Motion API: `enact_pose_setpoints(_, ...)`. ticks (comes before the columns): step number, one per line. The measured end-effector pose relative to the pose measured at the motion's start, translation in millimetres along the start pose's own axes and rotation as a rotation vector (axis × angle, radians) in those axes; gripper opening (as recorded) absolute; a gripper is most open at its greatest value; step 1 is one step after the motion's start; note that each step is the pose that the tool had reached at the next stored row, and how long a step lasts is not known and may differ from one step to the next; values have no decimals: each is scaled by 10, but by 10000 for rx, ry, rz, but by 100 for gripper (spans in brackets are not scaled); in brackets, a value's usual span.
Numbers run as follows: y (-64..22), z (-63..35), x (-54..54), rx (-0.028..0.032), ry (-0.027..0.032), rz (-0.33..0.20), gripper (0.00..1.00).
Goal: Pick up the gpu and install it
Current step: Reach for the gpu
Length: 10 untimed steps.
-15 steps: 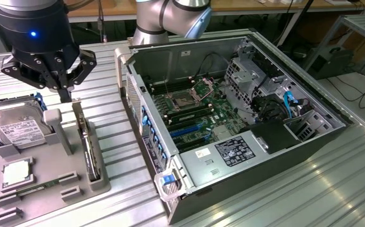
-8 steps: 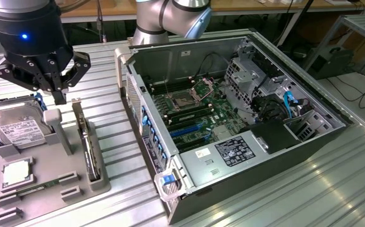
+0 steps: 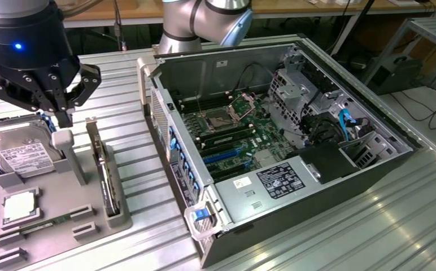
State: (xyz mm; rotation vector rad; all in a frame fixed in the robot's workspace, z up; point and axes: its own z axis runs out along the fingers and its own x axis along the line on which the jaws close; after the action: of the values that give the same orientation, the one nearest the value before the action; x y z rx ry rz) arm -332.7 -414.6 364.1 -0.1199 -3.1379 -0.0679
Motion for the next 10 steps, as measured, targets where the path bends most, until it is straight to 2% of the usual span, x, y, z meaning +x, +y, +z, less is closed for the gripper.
enact_pose_setpoints(10, -25, 14, 97, 1, 18, 1, 11)
